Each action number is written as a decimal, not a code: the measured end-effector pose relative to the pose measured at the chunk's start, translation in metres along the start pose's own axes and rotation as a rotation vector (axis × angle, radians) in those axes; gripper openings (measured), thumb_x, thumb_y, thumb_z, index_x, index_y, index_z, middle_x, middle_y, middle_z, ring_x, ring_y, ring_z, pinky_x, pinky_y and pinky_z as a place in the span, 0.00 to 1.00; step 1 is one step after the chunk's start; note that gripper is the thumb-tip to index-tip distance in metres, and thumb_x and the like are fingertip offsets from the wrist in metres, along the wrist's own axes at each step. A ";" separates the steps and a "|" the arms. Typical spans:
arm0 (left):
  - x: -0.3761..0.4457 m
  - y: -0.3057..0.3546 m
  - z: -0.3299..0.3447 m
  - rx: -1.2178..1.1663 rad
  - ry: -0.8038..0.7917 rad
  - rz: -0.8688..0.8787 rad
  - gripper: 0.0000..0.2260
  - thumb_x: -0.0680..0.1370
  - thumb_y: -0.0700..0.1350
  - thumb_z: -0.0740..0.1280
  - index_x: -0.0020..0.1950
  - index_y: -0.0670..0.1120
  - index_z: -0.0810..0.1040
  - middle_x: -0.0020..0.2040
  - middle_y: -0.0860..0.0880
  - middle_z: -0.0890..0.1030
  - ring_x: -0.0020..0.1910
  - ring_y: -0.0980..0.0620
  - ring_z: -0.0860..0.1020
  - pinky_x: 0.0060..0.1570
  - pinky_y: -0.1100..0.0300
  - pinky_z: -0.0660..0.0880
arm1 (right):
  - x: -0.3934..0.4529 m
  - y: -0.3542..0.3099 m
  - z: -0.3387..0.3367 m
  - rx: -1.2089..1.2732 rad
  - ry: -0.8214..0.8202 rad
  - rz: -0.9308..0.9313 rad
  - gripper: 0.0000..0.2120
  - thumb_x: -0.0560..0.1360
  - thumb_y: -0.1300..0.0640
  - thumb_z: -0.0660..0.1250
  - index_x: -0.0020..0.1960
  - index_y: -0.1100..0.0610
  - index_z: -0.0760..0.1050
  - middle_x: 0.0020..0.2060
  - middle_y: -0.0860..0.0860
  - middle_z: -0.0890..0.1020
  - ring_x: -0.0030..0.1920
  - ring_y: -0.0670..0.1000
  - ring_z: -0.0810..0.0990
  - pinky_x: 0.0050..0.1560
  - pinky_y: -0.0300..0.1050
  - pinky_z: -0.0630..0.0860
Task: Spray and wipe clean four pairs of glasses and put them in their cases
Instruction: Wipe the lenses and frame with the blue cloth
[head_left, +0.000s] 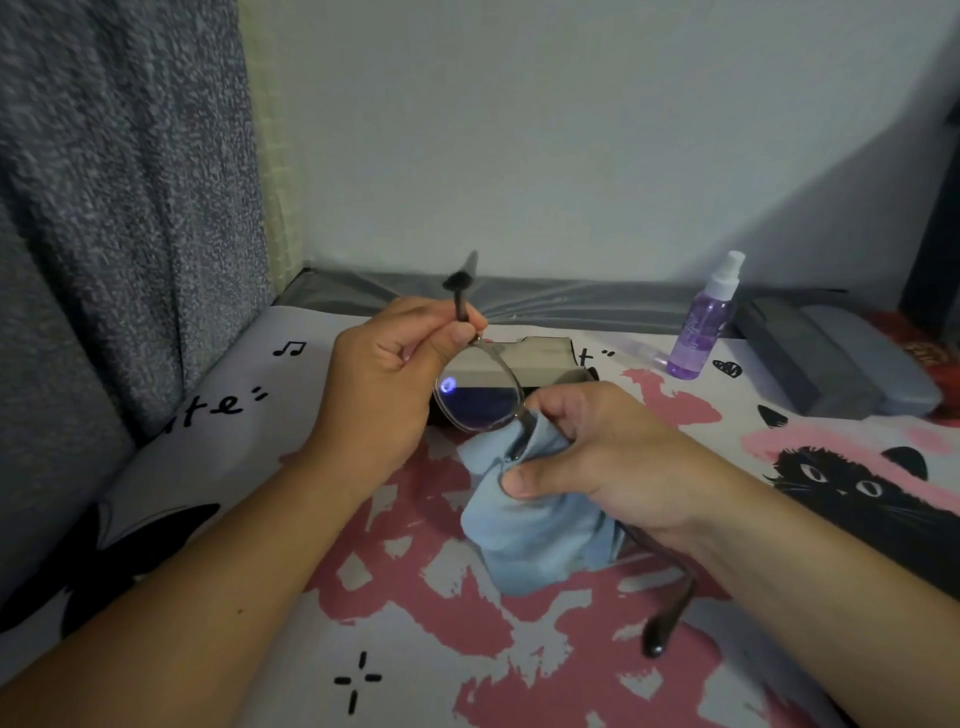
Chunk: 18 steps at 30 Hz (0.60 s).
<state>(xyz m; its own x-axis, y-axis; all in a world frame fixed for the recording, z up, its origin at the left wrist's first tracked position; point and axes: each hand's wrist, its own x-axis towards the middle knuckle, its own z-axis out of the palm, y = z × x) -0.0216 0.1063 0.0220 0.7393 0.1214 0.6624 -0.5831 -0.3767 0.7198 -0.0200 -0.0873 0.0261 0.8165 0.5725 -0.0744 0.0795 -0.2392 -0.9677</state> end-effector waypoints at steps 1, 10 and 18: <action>0.000 0.000 0.000 0.001 0.003 -0.004 0.11 0.80 0.35 0.67 0.50 0.51 0.82 0.47 0.56 0.83 0.48 0.66 0.80 0.53 0.73 0.72 | 0.000 0.000 -0.002 0.014 0.010 -0.001 0.08 0.71 0.70 0.75 0.48 0.62 0.82 0.44 0.57 0.87 0.47 0.56 0.86 0.53 0.52 0.81; 0.008 -0.007 -0.015 0.008 0.075 -0.019 0.10 0.80 0.39 0.69 0.49 0.56 0.83 0.48 0.56 0.85 0.53 0.54 0.83 0.57 0.60 0.77 | 0.003 -0.004 -0.013 0.193 -0.061 0.077 0.15 0.80 0.64 0.63 0.38 0.58 0.83 0.32 0.51 0.84 0.33 0.47 0.82 0.34 0.36 0.77; 0.006 -0.006 -0.010 -0.006 0.016 -0.015 0.13 0.79 0.39 0.69 0.48 0.59 0.82 0.46 0.64 0.84 0.51 0.58 0.82 0.55 0.66 0.76 | -0.005 -0.004 -0.015 0.020 -0.279 0.266 0.16 0.73 0.77 0.67 0.57 0.65 0.77 0.52 0.63 0.84 0.51 0.58 0.85 0.51 0.50 0.82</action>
<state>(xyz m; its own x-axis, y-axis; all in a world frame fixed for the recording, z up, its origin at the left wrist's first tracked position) -0.0169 0.1190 0.0238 0.7422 0.1420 0.6550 -0.5742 -0.3693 0.7307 -0.0162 -0.1007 0.0343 0.6200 0.6845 -0.3835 -0.1277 -0.3942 -0.9101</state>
